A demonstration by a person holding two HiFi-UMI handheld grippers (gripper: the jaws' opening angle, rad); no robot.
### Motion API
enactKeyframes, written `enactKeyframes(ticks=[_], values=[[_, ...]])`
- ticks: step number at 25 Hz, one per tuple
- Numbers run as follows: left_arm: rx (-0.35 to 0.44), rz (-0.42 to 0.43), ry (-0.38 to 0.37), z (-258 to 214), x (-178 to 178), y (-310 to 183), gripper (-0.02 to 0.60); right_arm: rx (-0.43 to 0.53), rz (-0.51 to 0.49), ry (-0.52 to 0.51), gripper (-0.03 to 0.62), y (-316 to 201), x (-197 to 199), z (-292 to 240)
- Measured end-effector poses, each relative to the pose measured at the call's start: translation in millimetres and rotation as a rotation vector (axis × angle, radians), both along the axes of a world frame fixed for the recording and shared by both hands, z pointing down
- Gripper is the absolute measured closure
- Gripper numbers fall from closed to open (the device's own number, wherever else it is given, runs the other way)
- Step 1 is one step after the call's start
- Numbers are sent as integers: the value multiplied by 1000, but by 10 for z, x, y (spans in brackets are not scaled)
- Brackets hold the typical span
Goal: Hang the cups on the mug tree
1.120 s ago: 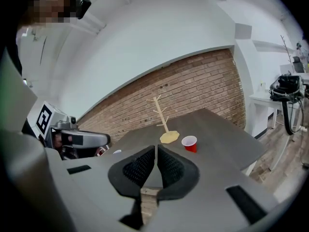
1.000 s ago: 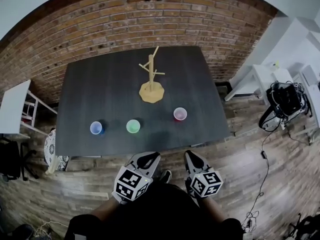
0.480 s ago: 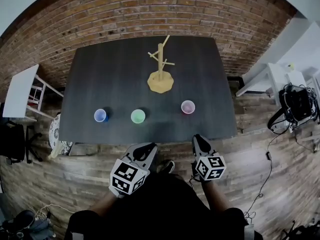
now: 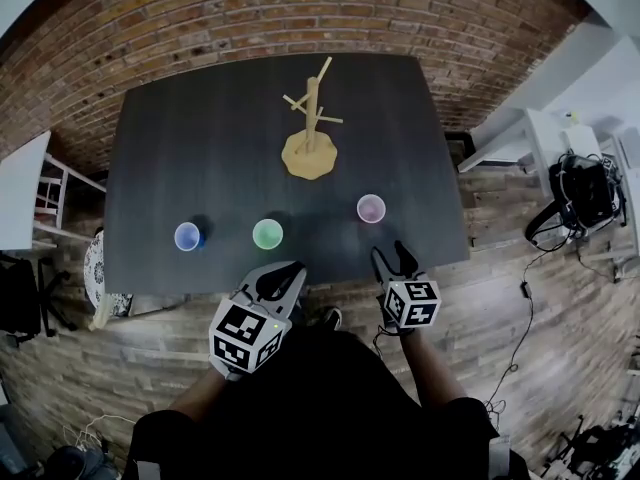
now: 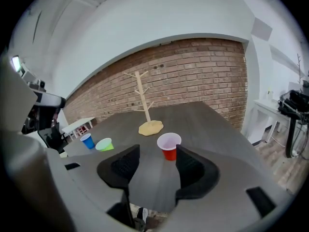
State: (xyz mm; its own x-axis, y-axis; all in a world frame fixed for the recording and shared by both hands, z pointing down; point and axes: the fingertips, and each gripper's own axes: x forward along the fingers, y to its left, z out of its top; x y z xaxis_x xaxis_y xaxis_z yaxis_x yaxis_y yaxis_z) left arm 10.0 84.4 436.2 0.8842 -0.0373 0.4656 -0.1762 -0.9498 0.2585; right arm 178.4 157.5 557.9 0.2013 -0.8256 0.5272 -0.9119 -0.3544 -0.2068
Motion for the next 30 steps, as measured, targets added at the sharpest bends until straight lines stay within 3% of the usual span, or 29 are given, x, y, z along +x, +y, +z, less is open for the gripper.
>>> enactKeyframes(ticks=[4,11,21,30], values=[[-33,20,5,86,-5,-285,552,-32,17,61,365,-293,155,169],[-67,64,-41,342,110,-387,552,-191,-51,90,364,-561,406,832],[-42,-44,-96,372,283,-464,552,-241,-154,86,326,-807,621,1219],[-44,-116,-97,323,318,-478,552,-264,-225,100,324,-906,664,1411]])
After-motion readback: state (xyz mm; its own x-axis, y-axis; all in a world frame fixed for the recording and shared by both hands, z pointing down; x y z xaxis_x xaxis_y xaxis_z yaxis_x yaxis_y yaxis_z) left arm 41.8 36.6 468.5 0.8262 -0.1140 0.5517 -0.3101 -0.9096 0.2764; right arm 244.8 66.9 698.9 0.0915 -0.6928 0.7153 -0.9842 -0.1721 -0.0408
